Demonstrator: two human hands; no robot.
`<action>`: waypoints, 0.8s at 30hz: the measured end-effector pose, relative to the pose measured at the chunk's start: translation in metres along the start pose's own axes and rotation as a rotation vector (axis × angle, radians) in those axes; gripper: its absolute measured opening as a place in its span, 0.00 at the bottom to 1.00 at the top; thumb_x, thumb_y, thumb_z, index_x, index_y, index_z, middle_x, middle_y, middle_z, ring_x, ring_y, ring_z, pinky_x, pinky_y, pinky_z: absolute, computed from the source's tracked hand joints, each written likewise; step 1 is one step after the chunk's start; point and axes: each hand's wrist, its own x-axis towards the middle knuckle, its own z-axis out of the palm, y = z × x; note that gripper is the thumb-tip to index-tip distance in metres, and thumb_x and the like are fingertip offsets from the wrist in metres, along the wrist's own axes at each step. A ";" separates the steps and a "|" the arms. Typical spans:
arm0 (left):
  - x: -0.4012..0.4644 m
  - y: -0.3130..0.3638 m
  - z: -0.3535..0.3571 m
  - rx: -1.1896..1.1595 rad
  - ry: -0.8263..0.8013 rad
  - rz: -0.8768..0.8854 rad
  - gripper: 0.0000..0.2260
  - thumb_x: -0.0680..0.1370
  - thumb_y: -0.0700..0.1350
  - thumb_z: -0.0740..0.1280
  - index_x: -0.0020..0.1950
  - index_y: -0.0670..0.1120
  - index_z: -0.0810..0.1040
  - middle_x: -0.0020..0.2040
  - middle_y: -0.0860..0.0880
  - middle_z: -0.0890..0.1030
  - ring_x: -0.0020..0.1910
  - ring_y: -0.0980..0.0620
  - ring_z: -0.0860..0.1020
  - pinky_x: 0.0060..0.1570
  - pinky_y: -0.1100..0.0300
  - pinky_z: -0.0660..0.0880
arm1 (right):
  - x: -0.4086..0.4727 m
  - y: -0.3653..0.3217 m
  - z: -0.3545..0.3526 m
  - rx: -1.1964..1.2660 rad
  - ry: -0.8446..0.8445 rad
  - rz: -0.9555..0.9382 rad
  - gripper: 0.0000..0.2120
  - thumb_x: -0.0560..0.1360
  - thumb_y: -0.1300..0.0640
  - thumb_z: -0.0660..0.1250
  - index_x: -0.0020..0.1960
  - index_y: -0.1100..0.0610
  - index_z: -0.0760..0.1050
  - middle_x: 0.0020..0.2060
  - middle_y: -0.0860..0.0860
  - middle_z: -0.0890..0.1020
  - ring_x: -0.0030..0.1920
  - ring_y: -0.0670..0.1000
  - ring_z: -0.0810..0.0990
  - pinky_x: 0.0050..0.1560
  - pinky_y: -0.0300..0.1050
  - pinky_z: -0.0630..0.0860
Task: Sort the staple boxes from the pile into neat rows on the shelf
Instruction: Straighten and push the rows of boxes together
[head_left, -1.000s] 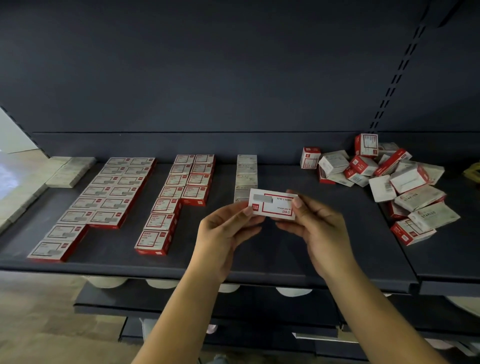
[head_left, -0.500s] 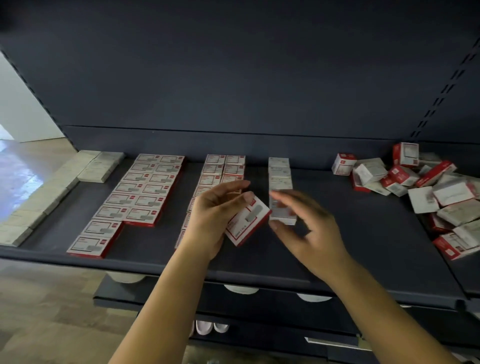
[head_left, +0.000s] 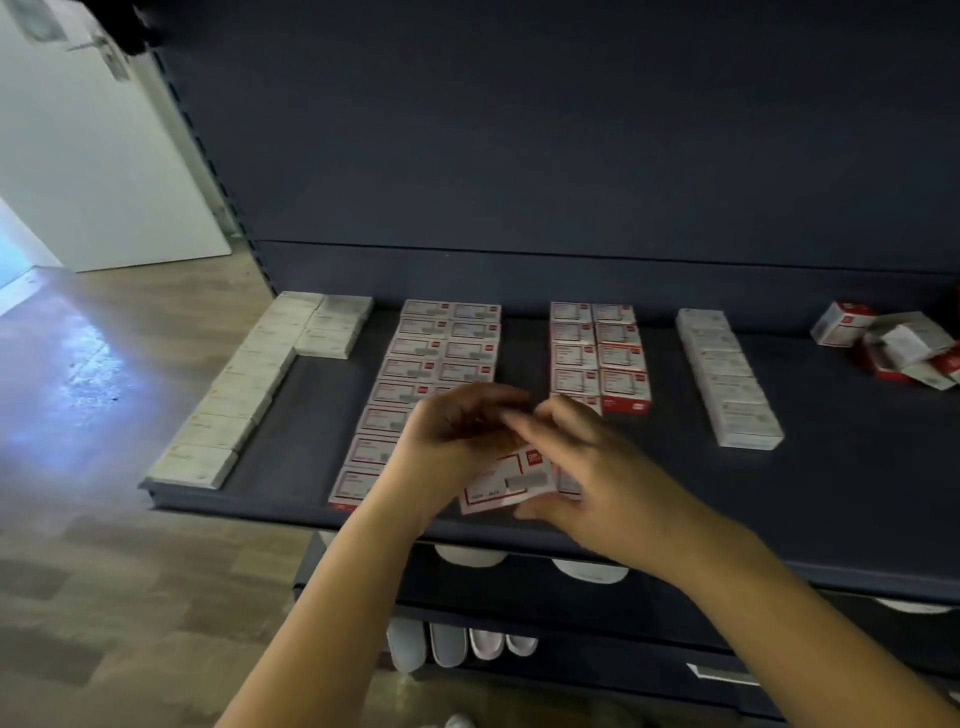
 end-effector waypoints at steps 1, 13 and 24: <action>-0.002 -0.006 -0.013 0.048 0.026 0.029 0.14 0.72 0.33 0.70 0.48 0.52 0.79 0.43 0.51 0.82 0.43 0.57 0.81 0.44 0.64 0.77 | 0.006 -0.003 0.009 0.039 0.024 0.031 0.36 0.71 0.53 0.71 0.74 0.51 0.58 0.53 0.43 0.63 0.56 0.40 0.64 0.58 0.33 0.65; -0.010 -0.083 -0.103 0.973 0.092 -0.082 0.15 0.76 0.45 0.66 0.63 0.47 0.76 0.56 0.45 0.76 0.57 0.44 0.73 0.52 0.56 0.71 | 0.033 0.004 0.108 0.040 0.208 0.411 0.15 0.74 0.59 0.68 0.60 0.62 0.77 0.53 0.50 0.73 0.50 0.43 0.71 0.49 0.22 0.59; -0.002 -0.090 -0.109 0.809 0.115 -0.071 0.12 0.77 0.44 0.67 0.59 0.45 0.80 0.48 0.54 0.72 0.45 0.56 0.72 0.45 0.70 0.68 | 0.046 0.007 0.107 0.090 0.260 0.520 0.13 0.71 0.60 0.71 0.56 0.60 0.80 0.58 0.49 0.73 0.53 0.42 0.70 0.46 0.17 0.59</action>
